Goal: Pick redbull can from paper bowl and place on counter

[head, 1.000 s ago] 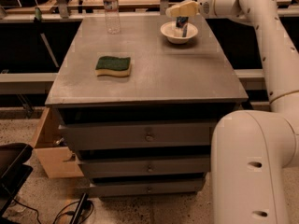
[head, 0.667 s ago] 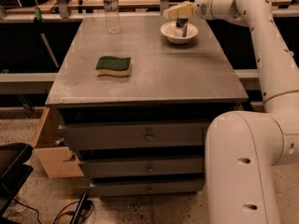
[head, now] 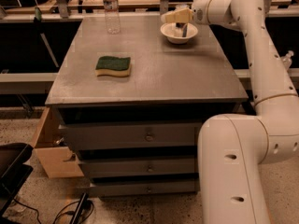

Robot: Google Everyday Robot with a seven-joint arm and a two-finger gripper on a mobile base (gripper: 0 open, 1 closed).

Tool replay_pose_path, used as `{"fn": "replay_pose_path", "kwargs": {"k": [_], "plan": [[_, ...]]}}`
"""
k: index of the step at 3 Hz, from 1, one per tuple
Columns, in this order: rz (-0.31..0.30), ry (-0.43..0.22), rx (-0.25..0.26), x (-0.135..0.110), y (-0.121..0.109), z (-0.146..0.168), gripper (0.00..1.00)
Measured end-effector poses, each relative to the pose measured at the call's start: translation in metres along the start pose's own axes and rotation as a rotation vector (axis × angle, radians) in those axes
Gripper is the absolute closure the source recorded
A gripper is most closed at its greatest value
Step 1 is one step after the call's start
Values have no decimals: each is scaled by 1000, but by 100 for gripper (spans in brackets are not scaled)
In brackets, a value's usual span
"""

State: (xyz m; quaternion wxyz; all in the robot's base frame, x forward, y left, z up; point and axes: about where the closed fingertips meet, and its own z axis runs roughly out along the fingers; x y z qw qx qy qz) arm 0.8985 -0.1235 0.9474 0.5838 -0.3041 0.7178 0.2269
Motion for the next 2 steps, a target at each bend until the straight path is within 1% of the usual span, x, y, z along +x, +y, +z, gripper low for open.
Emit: {"fn": "replay_pose_path", "kwargs": {"k": [1,2], "plan": [[7,8,-1,12,-2,8,18],[7,9,-6,12,0,11,41]]}}
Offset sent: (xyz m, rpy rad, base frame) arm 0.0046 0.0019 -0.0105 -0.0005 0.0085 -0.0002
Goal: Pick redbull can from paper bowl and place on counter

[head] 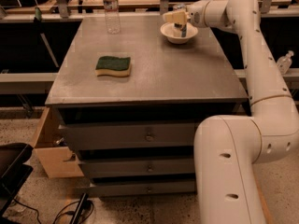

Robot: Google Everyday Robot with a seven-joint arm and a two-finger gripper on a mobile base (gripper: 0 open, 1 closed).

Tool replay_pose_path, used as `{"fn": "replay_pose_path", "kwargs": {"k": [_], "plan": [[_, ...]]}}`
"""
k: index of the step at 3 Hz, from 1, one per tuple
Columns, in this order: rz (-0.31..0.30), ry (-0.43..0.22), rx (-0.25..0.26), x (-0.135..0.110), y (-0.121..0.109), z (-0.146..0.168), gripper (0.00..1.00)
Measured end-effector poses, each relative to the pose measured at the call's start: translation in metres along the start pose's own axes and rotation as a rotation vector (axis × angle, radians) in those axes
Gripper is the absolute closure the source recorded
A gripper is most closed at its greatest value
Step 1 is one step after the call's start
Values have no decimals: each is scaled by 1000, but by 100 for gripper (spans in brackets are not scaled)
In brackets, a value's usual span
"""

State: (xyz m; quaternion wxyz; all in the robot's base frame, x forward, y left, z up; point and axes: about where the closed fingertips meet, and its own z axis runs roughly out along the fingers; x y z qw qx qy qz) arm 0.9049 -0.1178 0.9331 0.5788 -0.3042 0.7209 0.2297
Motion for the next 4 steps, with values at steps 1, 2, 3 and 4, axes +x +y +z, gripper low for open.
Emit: {"fn": "replay_pose_path", "kwargs": {"k": [1,2,3,4], "plan": [[1,2,-4,2,2,3,64],[3,4,-9,3,4,7,87],[3,6,-13,4,6,10,100],[-28,-8,-17,-11,10,5,100]]}}
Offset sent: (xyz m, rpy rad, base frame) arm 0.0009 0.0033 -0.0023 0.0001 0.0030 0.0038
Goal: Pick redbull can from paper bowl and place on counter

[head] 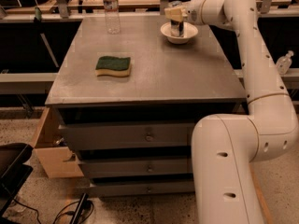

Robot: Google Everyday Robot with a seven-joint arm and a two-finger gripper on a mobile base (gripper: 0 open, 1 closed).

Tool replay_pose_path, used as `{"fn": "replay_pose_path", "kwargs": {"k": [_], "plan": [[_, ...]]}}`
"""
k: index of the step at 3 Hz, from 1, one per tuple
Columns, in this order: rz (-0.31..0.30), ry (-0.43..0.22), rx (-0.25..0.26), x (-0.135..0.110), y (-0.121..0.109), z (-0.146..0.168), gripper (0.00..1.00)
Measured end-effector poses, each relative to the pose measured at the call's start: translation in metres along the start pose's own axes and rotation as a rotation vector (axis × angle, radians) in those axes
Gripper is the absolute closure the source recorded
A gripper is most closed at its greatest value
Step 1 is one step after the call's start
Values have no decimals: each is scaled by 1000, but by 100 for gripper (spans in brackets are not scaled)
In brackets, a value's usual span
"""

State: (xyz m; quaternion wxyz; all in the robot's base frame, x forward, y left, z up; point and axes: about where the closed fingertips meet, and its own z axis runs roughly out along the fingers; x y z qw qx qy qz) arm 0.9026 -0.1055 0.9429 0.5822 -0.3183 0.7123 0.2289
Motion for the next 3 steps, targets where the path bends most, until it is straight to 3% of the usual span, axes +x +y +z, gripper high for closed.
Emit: {"fn": "replay_pose_path", "kwargs": {"k": [1,3], "plan": [[-45,-32,8,-30,2,-17,100],[-46,-104,17,-65,-7,-75,100]]}}
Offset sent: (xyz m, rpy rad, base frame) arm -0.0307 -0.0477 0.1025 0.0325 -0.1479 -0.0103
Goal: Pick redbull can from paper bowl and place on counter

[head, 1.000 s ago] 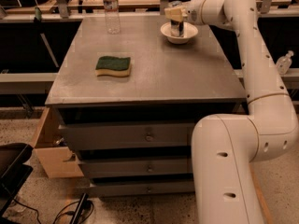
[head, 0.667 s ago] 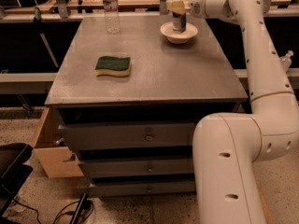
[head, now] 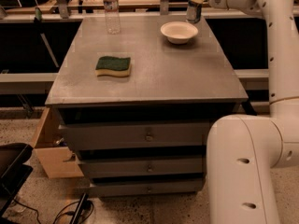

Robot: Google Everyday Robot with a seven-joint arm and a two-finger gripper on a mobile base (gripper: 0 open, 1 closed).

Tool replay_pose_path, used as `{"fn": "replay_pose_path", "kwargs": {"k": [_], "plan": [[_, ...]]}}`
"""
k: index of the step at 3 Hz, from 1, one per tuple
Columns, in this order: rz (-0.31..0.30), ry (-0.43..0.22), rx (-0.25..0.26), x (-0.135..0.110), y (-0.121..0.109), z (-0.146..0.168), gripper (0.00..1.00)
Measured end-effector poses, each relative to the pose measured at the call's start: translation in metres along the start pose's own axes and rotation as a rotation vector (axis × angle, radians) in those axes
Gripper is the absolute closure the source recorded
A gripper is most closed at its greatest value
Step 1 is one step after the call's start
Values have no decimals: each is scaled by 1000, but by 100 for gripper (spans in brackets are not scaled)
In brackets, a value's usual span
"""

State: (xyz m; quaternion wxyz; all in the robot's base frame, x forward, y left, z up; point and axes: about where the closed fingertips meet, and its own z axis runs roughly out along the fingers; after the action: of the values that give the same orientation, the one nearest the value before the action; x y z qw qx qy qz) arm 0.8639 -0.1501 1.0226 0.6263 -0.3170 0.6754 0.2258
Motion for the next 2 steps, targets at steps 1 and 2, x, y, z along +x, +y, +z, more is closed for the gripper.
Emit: {"fn": "replay_pose_path", "kwargs": {"k": [1,2], "plan": [[30,-16,8,-6,-11,-40,100],[72,-19,11,-4,-15,-71,100]]}}
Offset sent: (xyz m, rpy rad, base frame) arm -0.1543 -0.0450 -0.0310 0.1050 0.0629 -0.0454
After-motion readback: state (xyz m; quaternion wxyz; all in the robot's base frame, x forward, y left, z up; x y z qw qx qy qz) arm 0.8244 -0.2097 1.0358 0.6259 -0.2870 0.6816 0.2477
